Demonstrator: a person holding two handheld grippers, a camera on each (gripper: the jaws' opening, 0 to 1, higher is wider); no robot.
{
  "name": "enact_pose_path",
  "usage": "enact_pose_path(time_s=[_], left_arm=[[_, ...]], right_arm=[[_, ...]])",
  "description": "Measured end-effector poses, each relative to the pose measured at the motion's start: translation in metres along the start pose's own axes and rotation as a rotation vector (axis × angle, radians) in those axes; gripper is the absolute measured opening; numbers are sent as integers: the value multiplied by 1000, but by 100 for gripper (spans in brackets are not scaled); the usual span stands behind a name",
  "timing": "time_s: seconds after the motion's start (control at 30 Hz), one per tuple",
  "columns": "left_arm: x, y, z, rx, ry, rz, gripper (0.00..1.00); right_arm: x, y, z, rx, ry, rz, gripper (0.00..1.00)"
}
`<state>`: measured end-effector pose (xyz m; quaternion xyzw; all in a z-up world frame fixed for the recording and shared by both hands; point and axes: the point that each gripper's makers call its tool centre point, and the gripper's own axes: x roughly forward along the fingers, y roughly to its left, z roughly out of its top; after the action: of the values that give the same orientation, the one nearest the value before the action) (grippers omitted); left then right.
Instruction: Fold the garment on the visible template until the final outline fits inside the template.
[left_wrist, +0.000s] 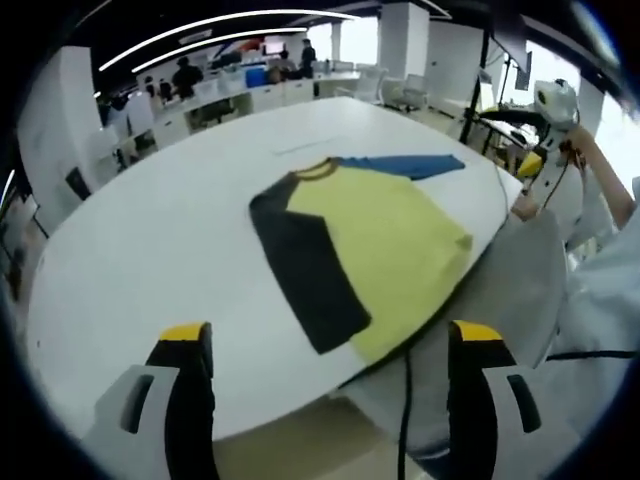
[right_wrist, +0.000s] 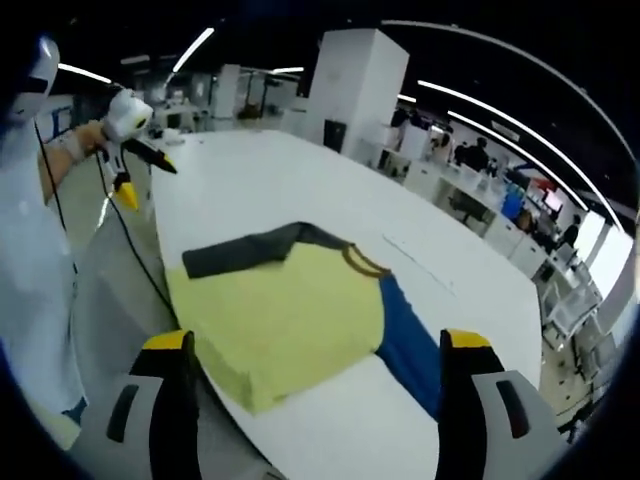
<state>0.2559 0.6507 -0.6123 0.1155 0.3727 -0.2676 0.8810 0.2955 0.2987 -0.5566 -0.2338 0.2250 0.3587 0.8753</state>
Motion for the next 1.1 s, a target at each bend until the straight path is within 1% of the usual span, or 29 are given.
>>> enact_pose_path(time_s=[0.1,0.2,0.37,0.4,0.5,0.53,0.57,0.6,0.63,0.67,0.77,0.9,1.03,1.1], left_arm=[[6,3,-7,13,34,3,94],[11,3,-13,11,54,-6,93],[16,6,-18,5,63,-20,88],[17,7,-20,4,72,-21,88],[20,9,-22,-2,70,-28,87],[21,10,-22,-7,64,-37,86],[22,9,-23,-10,61,-49,82],[23,7,-25,-15,66,-72,78],[24,6,-26,-22,68,-83,75],[26,7,-26,-31,67,-88,74],[31,10,-27,-48,55,-93,75],[39,7,-30,-60,58,-128,69],[46,5,-30,-66,54,-159,70],[51,3,-33,-58,67,-182,66]], right_arm=[[-4,1,3,-3,-5,-16,100],[-6,6,5,-4,-9,-20,100],[-8,13,8,8,-9,-24,100],[-8,14,8,7,-7,-27,100],[-8,17,9,10,-7,-32,100],[-8,18,9,12,-8,-33,100],[-8,19,8,16,-7,-36,100],[-8,19,8,20,-3,-41,100],[-8,20,8,22,-3,-46,100],[-8,20,8,25,-5,-51,100],[-10,20,11,42,-18,-70,100],[-14,24,10,35,-4,-80,100],[-16,29,11,48,-9,-89,100],[-15,31,11,50,-4,-93,100]])
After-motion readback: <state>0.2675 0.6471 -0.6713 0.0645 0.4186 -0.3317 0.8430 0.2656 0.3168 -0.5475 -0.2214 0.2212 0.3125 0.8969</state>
